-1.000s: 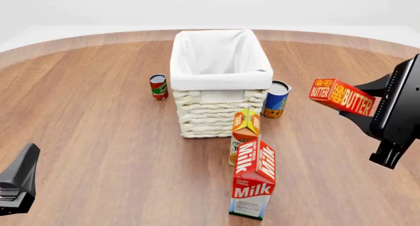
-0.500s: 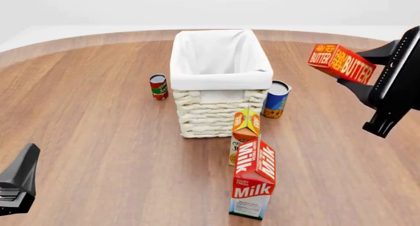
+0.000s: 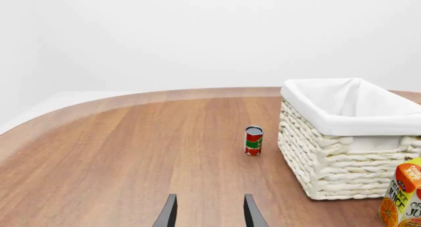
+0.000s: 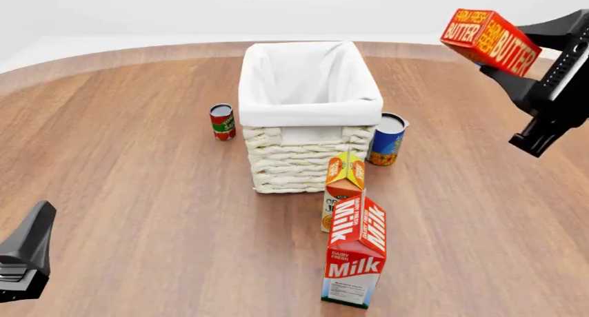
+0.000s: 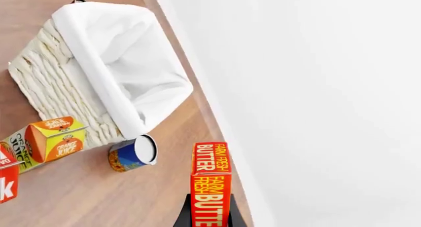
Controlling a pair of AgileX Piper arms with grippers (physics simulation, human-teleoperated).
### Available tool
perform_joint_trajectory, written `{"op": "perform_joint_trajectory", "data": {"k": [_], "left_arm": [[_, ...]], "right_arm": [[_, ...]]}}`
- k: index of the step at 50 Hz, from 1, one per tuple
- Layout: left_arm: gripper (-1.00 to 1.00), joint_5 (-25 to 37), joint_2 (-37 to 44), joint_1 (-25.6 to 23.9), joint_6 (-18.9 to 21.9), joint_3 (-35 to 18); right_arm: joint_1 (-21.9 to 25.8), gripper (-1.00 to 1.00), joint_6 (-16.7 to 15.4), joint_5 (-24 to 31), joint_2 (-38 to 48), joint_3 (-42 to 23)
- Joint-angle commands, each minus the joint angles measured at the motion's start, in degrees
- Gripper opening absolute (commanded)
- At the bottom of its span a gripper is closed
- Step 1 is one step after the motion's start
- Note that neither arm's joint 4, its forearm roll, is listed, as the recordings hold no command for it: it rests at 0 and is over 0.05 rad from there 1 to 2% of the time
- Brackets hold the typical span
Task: Pick up the butter and put it in the basket.
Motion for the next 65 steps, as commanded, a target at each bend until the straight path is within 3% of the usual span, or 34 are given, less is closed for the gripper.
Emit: {"op": "perform_joint_trajectory", "data": {"k": [1,33,53,55,56,65], "left_arm": [[1.00,0.0,0.0,0.0,0.0,0.0],[1.00,0.0,0.0,0.0,0.0,0.0],[1.00,0.0,0.0,0.0,0.0,0.0],[1.00,0.0,0.0,0.0,0.0,0.0],[1.00,0.0,0.0,0.0,0.0,0.0],[1.00,0.0,0.0,0.0,0.0,0.0]], "right_arm": [[0.1,-1.00,2.3,-3.5,-1.5,-0.6],[4.2,-1.00,3.6,-0.9,-3.3,-0.7],[3.0,-1.00,5.3,-0.2,-2.2,-2.5],[3.4,-1.00,5.6,-16.4,17.4,-5.3],[3.6,-1.00,5.5,-18.2,19.8,-6.0],[3.9,-1.00,7.0,-19.5,23.3,-9.0]]}}
